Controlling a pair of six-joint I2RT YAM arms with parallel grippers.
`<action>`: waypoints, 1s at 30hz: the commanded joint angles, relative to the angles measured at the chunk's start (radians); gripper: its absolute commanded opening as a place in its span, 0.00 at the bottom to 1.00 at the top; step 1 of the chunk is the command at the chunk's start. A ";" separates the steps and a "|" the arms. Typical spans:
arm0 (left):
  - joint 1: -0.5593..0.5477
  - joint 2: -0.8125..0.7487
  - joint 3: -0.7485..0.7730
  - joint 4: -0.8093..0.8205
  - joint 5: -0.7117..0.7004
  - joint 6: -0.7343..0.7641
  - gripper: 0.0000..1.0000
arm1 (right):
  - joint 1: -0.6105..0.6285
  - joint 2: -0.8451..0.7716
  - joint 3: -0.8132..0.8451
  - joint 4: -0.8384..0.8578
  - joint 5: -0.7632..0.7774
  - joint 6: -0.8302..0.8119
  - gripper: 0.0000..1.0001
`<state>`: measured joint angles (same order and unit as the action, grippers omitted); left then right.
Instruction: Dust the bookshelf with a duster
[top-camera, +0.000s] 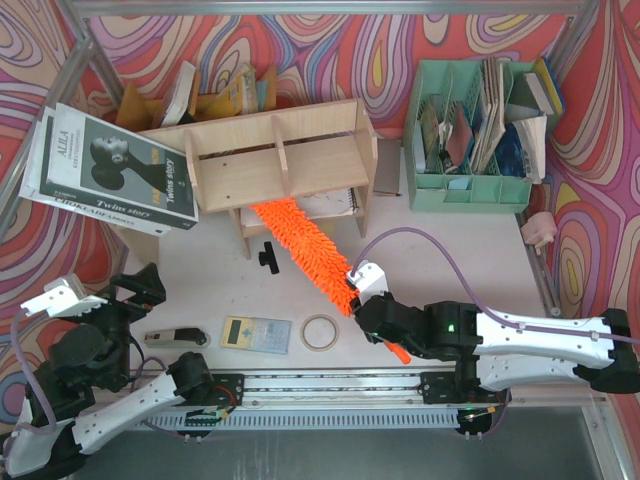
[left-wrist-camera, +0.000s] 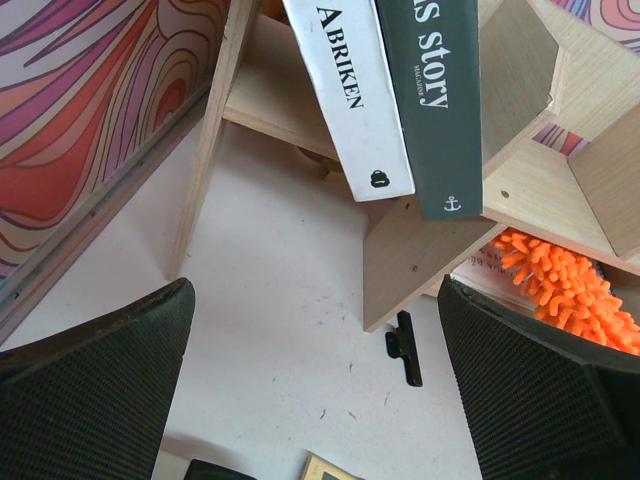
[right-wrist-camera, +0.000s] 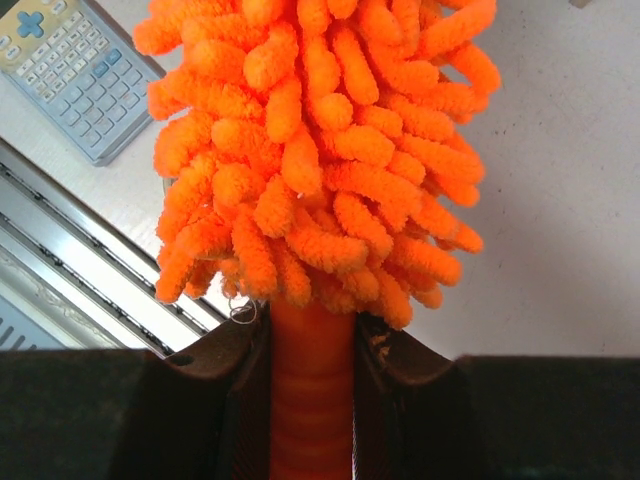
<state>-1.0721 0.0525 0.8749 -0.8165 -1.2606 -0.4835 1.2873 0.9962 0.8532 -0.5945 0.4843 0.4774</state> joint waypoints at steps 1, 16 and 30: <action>-0.003 -0.009 -0.007 -0.005 0.003 -0.011 0.99 | -0.003 -0.005 0.012 0.000 0.029 -0.009 0.00; -0.003 -0.015 -0.007 -0.005 0.001 -0.013 0.99 | -0.003 -0.053 -0.005 0.051 -0.154 -0.101 0.00; -0.003 -0.015 -0.007 -0.003 -0.003 -0.008 0.99 | -0.003 -0.088 0.076 -0.155 -0.198 -0.010 0.00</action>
<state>-1.0721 0.0525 0.8749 -0.8169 -1.2610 -0.4904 1.2762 0.9604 0.8753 -0.7036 0.3180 0.4656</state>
